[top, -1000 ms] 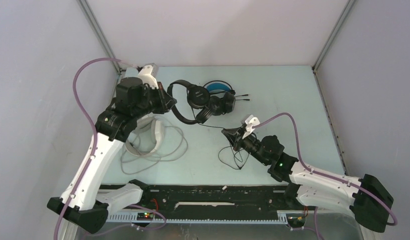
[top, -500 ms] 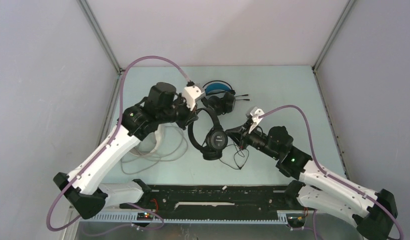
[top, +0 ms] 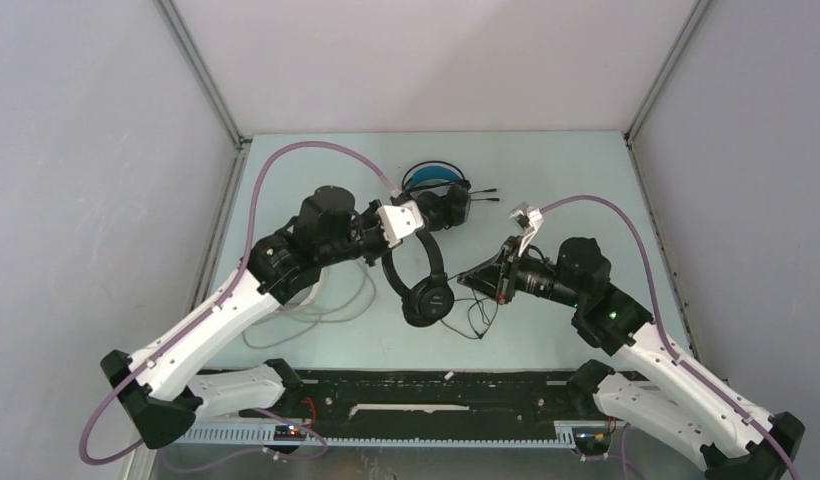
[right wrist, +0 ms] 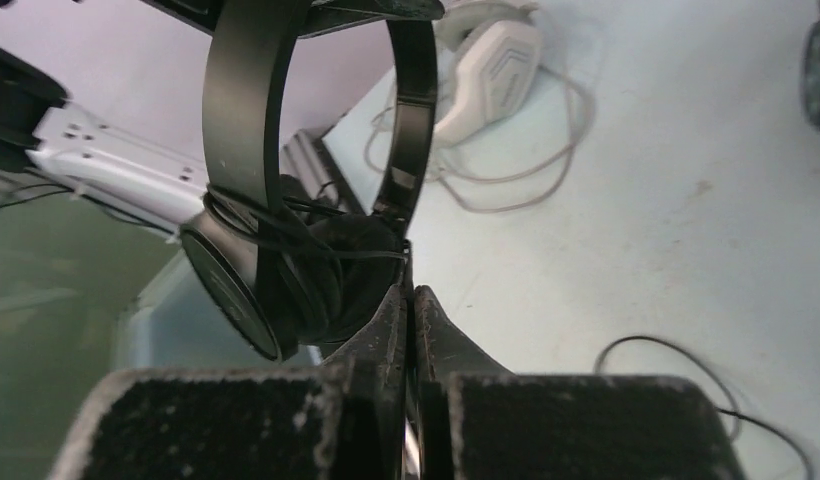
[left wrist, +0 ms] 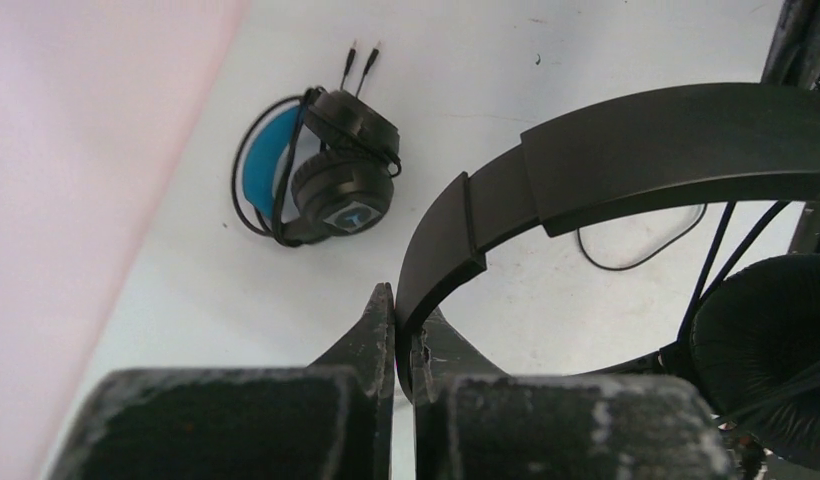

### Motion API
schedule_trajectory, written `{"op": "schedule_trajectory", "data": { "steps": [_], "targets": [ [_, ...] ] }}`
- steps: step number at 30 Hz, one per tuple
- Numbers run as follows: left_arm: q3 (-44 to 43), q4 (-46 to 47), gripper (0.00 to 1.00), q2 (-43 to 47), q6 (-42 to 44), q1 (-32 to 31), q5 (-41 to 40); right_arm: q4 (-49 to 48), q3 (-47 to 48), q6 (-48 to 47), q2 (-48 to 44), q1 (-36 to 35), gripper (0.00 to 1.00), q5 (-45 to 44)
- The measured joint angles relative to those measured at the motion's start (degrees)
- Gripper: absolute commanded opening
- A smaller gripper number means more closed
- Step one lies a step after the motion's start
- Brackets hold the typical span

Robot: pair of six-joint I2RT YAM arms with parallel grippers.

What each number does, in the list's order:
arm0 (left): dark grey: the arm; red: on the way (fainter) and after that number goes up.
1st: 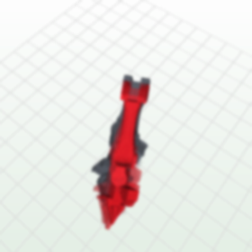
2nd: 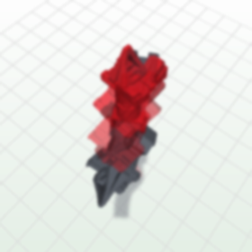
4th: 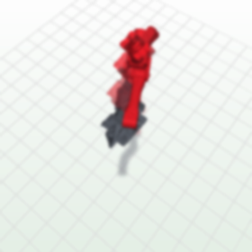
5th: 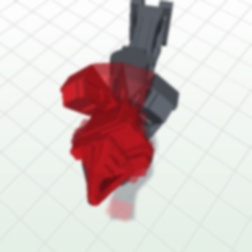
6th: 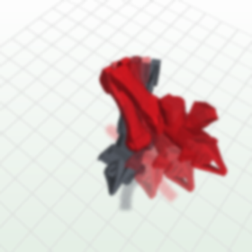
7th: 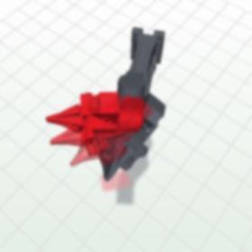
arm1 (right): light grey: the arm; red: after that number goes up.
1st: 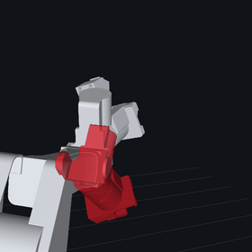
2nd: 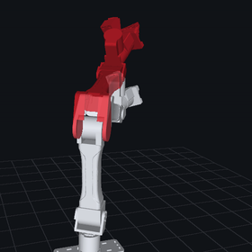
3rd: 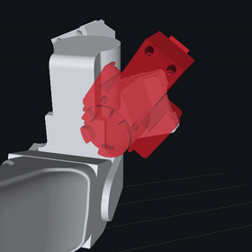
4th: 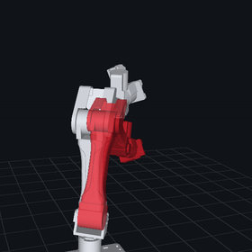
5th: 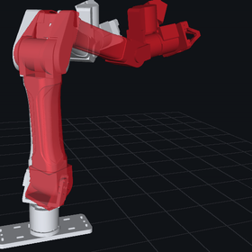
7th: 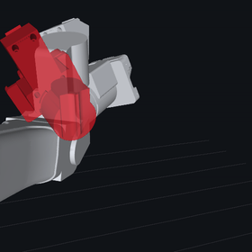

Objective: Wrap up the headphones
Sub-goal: Wrap the headphones cable around the headphones.

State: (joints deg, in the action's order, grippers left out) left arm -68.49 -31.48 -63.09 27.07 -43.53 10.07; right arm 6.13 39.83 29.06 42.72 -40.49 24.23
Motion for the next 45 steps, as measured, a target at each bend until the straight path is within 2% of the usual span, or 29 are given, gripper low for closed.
{"op": "schedule_trajectory", "data": {
  "steps": [8,15,25,34,39,45],
  "targets": [
    [1.18,3.91,0.0,2.14,6.34,-3.63,-5.25,-3.89,0.15,12.44,1.46,4.2,0.0,12.04],
    [4.09,7.89,0.0,4.63,8.44,-5.46,-7.91,-10.97,0.17,20.74,3.91,4.17,0.01,17.62],
    [4.09,8.11,0.0,4.96,10.45,-7.65,-15.52,-14.67,0.17,27.3,5.6,3.5,0.03,21.16],
    [4.09,4.87,0.0,5.01,10.49,-7.93,-18.97,-19.23,0.17,29.16,7.76,-0.04,0.14,21.92],
    [4.09,2.19,0.0,5.14,10.4,-7.85,-21.84,-27.21,0.52,31.54,10.75,-2.01,0.11,22.12],
    [4.09,0.17,0.0,5.6,6.47,-7.82,-26.77,-30.16,2.58,32.06,16.87,-2.95,0.09,20.57]
  ]
}}
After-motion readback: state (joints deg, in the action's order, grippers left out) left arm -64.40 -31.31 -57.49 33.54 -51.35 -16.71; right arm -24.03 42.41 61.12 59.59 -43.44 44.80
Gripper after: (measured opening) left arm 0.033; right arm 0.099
